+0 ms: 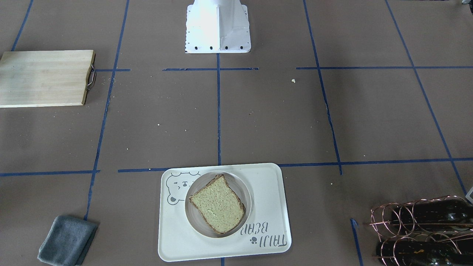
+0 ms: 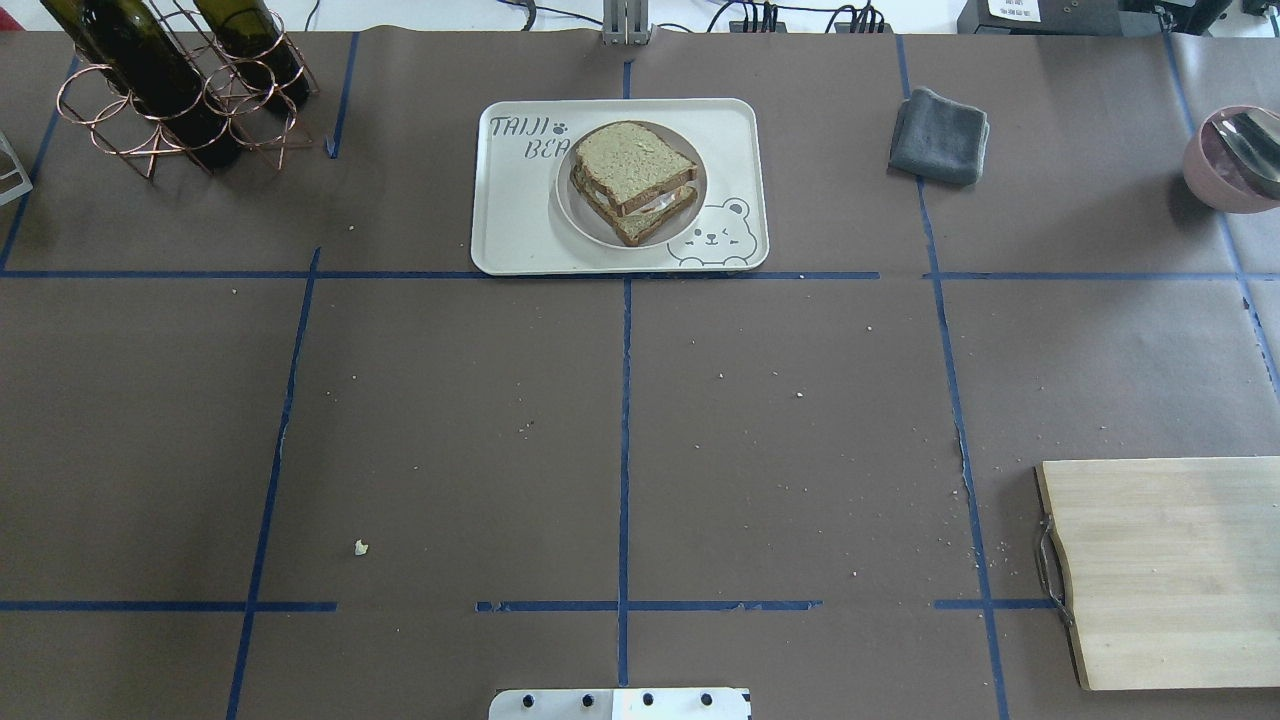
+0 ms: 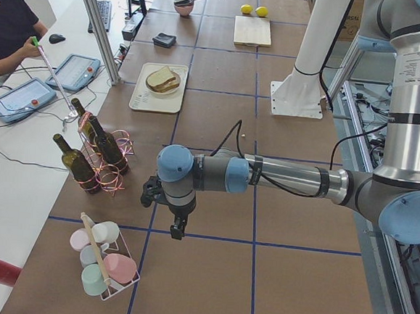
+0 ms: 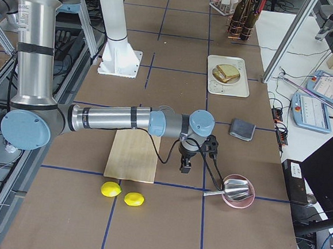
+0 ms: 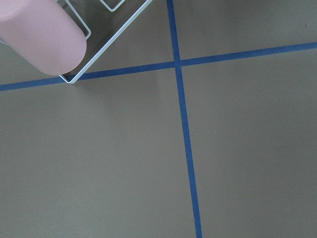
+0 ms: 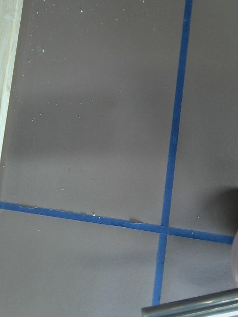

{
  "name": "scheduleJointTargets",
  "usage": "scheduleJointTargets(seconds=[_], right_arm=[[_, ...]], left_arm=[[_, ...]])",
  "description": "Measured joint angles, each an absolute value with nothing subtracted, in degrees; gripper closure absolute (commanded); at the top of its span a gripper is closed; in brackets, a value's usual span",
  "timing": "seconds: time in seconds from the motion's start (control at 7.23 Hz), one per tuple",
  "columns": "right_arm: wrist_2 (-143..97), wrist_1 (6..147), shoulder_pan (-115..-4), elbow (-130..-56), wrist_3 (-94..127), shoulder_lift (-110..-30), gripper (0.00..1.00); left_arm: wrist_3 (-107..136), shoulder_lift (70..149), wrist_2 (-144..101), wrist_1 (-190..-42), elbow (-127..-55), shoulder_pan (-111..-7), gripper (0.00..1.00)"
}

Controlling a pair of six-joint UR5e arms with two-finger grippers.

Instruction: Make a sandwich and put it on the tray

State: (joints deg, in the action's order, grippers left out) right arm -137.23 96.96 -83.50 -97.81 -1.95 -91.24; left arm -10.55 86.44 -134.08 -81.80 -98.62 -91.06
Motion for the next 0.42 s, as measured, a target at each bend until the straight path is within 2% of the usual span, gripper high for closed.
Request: scheduleJointTargets(seconds=[0.42], right_arm=[[-137.3,96.7,-83.4,-97.7,-1.8,-91.1,0.0]], left_arm=[[-10.6,86.4,-134.1,-81.8,-98.5,-91.1,0.0]])
